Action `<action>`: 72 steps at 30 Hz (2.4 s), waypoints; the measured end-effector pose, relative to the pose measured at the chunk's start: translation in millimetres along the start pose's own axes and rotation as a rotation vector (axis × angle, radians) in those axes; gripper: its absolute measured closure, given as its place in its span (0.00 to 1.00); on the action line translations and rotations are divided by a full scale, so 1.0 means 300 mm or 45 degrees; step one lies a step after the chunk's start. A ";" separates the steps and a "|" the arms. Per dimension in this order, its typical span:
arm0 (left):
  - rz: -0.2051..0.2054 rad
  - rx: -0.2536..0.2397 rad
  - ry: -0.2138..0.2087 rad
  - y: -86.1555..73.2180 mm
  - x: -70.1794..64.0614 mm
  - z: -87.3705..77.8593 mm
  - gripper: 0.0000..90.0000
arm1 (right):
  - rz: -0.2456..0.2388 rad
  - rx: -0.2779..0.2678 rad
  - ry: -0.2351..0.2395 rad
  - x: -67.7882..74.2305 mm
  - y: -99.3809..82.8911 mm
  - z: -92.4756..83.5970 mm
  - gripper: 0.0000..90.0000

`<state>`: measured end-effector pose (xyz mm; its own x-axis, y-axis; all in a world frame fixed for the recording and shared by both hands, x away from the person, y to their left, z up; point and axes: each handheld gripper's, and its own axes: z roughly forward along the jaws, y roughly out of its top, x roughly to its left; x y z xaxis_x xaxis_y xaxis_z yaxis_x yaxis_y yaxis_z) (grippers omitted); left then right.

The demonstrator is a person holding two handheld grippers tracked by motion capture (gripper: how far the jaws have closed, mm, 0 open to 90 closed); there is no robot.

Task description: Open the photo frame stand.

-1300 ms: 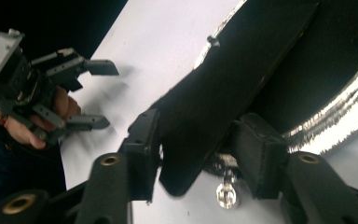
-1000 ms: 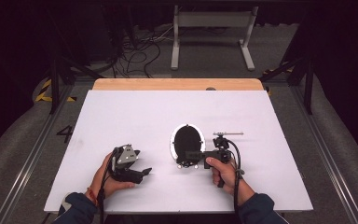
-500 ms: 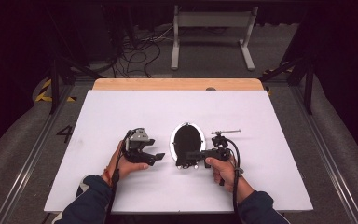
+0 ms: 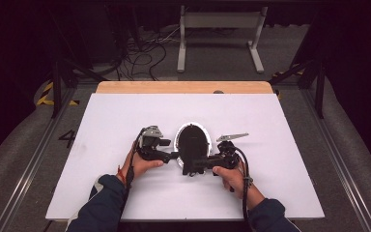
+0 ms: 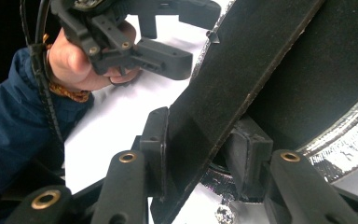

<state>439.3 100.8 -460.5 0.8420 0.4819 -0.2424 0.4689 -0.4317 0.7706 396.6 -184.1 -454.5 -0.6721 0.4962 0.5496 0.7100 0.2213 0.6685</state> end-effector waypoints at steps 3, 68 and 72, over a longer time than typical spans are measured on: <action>-0.003 -0.017 -0.047 0.003 0.001 -0.003 0.35 | -0.049 0.006 -0.006 0.010 0.002 -0.002 0.70; 0.103 -0.236 -0.235 0.013 -0.060 -0.070 0.73 | -0.203 0.034 -0.028 0.042 -0.017 -0.027 0.88; 0.097 -0.229 -0.249 0.015 -0.058 -0.058 0.70 | -0.202 0.028 -0.027 0.038 -0.017 -0.028 0.88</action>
<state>422.1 103.9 -442.6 0.9168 0.2893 -0.2752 0.3617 -0.3103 0.8791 383.6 -186.6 -447.6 -0.7716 0.4714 0.4272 0.6001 0.3165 0.7347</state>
